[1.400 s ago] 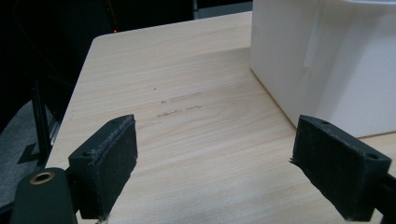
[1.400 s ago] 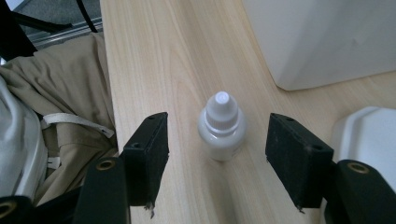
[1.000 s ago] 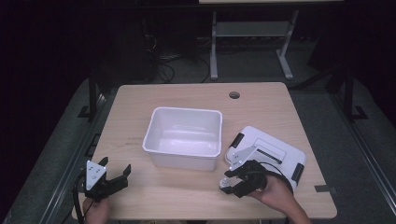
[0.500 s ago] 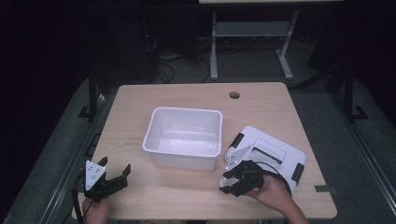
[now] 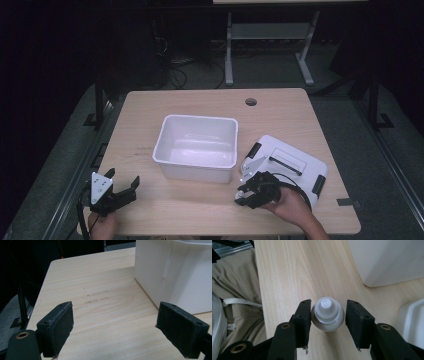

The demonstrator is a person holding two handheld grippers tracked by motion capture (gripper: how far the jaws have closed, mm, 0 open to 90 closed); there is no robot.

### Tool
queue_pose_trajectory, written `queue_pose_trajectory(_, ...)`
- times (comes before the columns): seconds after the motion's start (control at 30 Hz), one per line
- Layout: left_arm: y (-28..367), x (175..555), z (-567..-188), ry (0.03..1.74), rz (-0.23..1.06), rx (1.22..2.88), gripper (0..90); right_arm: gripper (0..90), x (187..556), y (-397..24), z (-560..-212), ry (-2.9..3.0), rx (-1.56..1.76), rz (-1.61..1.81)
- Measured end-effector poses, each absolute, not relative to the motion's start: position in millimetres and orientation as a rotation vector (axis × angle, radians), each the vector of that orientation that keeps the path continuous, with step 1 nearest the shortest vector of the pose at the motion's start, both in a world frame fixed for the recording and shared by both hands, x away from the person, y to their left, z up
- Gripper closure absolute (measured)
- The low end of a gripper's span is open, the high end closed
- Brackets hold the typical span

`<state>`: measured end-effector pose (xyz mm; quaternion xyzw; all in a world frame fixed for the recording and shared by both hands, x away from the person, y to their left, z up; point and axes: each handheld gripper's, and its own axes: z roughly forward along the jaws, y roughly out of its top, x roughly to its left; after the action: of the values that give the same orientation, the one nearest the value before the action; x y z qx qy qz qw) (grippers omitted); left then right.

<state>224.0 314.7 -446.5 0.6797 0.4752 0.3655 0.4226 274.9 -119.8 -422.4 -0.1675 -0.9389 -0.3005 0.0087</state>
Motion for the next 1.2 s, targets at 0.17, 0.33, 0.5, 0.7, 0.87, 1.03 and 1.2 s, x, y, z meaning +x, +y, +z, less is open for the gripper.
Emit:
queue_pose_trajectory(0.17,315.0,224.0,-446.5,1.19,0.915,1.701,13.0,57.7,275.3,-119.6,-422.4,-2.933,-0.525,-0.934)
queue_pose_trajectory(0.33,314.9,223.9,-446.4,1.189,0.917,1.701,13.0,58.2,275.1,-119.7,-422.2,-2.935,-0.523,-0.932)
queue_pose_trajectory(0.5,315.0,224.0,-446.4,1.189,0.917,1.701,13.0,58.8,275.3,-120.0,-422.0,-2.935,-0.523,-0.933)
queue_pose_trajectory(0.7,315.3,224.1,-446.4,1.189,0.917,1.701,13.0,59.4,275.4,-121.0,-420.8,-2.929,-0.519,-0.943)
queue_pose_trajectory(0.87,315.2,224.1,-446.4,1.19,0.916,1.701,13.0,59.5,275.2,-120.8,-420.9,-2.929,-0.52,-0.943)
queue_pose_trajectory(1.03,315.6,224.1,-446.3,1.189,0.917,1.7,13.0,58.4,275.2,-120.1,-421.2,-2.927,-0.513,-0.937)
queue_pose_trajectory(1.2,315.7,224.1,-446.2,1.189,0.918,1.7,13.0,57.0,274.5,-117.4,-423.5,-2.935,-0.493,-0.911)
